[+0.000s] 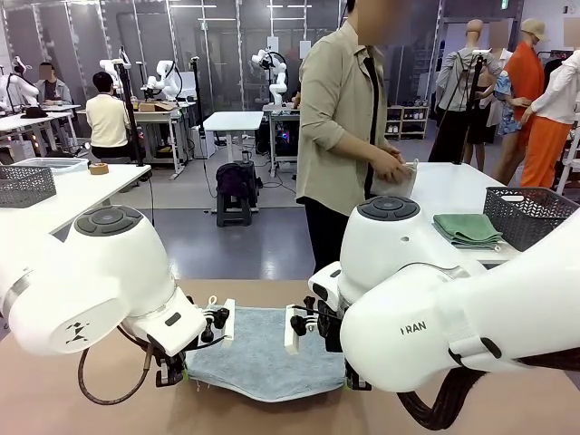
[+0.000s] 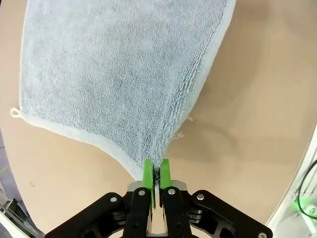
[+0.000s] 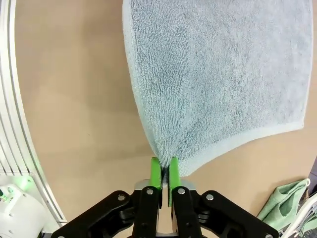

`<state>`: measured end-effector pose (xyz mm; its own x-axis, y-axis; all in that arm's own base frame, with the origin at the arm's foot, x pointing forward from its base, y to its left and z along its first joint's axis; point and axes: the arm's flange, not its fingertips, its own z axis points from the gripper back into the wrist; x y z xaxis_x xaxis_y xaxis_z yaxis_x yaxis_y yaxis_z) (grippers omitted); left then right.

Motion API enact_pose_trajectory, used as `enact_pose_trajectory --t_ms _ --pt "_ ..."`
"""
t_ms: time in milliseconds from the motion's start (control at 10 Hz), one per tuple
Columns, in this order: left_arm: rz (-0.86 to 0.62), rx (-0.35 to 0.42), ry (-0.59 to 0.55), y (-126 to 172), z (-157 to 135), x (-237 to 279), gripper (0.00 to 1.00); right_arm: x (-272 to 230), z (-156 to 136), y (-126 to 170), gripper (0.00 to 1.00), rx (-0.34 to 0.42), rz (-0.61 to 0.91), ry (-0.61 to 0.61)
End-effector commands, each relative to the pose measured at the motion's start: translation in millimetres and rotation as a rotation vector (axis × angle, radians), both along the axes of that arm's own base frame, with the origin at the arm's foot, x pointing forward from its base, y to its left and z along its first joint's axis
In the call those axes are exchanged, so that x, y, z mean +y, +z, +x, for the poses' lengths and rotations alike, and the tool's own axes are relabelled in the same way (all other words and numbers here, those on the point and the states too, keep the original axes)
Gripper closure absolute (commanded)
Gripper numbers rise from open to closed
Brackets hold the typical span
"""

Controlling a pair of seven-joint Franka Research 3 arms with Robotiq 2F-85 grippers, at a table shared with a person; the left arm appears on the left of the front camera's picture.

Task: Fold the towels and place them in the basket.
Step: When a person lays out a Towel with hook on the table, fold it in half twice.

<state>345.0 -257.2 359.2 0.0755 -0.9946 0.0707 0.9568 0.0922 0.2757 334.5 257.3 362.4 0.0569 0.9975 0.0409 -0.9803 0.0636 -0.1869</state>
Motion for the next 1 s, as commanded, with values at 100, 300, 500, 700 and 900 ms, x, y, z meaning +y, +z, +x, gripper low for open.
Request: enact_pose_trajectory --t_ms 100,300,500,700,900 --pt "0.011 -0.015 -0.015 9 3 -3 0.94 0 1 10 0.93 -0.006 0.008 0.011" --pt "0.018 -0.062 0.002 31 7 -3 0.94 5 0 28 0.93 -0.026 0.012 0.041" --pt "0.006 -0.100 0.001 51 3 3 0.94 8 -3 45 0.93 -0.057 0.022 0.053" --pt "-0.010 -0.127 -0.004 64 -2 5 0.94 10 -10 57 0.93 -0.095 0.026 0.059" --pt "-0.036 -0.115 -0.003 60 3 0 0.94 15 -6 54 0.93 -0.088 0.040 0.037"
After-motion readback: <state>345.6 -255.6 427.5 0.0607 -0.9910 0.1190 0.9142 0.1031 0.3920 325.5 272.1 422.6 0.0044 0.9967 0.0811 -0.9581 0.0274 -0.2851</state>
